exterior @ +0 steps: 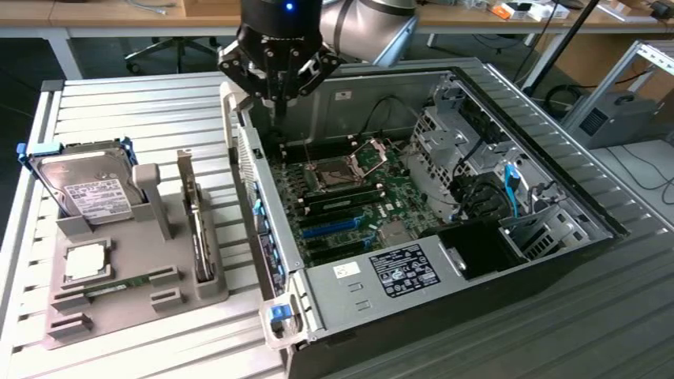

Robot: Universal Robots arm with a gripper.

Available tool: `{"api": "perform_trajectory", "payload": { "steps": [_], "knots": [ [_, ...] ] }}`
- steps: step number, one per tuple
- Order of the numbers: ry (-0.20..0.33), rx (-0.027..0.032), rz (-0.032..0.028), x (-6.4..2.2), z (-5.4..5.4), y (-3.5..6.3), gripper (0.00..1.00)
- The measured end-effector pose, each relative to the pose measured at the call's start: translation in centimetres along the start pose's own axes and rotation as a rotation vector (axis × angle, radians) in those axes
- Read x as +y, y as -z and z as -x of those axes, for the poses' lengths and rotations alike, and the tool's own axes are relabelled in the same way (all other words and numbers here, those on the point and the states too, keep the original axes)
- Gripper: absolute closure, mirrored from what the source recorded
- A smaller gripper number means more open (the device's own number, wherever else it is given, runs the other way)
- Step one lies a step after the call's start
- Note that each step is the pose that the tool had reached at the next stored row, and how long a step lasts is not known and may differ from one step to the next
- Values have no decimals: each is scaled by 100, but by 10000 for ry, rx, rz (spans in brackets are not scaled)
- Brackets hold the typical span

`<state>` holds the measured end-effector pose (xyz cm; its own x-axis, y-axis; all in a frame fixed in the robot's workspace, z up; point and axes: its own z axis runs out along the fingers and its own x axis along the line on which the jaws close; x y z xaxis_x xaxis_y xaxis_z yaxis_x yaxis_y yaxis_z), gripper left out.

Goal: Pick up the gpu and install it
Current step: 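Reach for the gpu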

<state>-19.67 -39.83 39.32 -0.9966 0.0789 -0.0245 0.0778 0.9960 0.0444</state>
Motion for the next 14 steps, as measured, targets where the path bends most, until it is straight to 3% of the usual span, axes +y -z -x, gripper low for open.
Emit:
{"api": "perform_trajectory", "payload": {
  "steps": [14],
  "knots": [
    [-111,-4,-3,-4,-452,10,89]
  ]
}}
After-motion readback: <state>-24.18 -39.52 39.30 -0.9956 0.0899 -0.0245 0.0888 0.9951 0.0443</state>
